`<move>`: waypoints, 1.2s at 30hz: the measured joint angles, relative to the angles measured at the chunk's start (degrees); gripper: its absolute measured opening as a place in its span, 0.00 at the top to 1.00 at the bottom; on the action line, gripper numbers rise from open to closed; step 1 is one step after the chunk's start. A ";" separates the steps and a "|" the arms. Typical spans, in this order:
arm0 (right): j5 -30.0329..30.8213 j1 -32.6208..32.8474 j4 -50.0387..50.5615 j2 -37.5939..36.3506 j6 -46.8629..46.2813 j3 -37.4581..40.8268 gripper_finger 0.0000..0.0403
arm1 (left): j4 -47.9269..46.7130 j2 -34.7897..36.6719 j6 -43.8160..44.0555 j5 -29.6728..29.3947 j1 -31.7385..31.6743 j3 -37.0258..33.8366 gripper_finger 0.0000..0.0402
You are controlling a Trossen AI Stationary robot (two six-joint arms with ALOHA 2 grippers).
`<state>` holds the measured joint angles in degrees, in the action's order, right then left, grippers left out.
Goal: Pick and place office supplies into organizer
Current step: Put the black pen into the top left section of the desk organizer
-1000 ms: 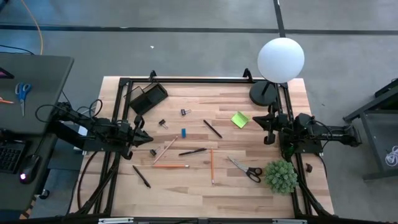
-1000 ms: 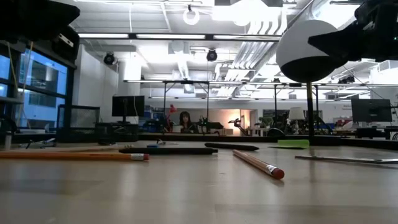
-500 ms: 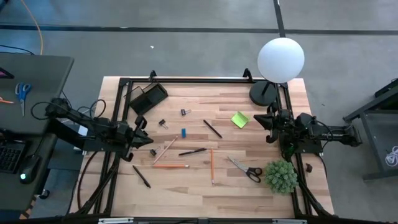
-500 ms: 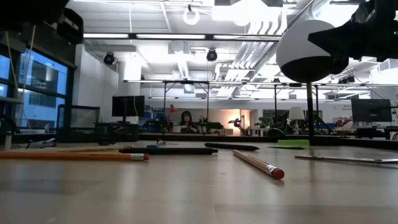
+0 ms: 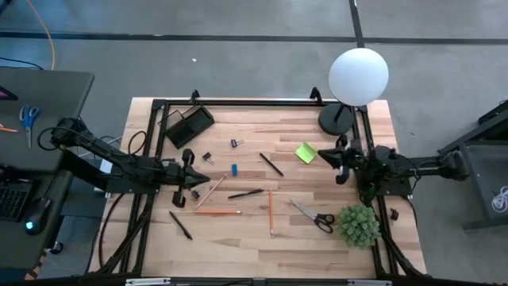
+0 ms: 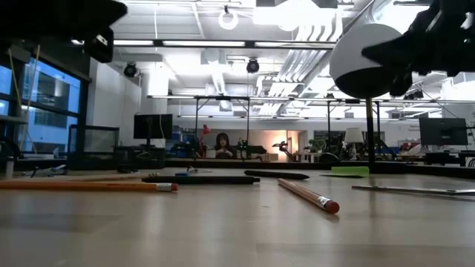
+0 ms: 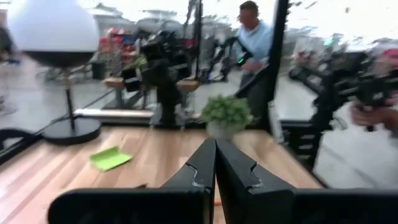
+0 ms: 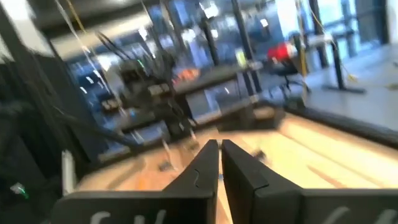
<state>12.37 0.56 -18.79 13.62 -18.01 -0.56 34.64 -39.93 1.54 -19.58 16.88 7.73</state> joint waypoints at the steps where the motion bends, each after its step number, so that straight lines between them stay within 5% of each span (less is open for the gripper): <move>1: 1.22 0.67 -1.63 2.81 0.02 0.00 0.95 | -1.05 -0.81 -0.02 -0.69 0.00 0.61 1.00; 7: 9.27 4.65 -7.23 22.37 2.08 -4.72 0.81 | -1.52 -5.93 -2.02 -0.62 0.00 3.44 1.00; 17: 21.74 6.52 -2.60 55.64 7.98 -26.46 0.68 | 9.81 -14.44 -3.24 0.12 0.00 3.90 1.00; 28: 15.60 2.36 6.30 76.92 4.85 -44.01 0.73 | 20.27 -21.49 -1.25 1.14 0.00 3.90 1.00; 36: 12.91 0.94 11.90 85.02 1.96 -48.08 0.77 | 20.06 -21.75 -1.25 1.14 0.00 3.88 1.00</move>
<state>25.28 1.50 -6.90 98.64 -16.05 -48.64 54.70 -61.68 0.30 -18.44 16.88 11.62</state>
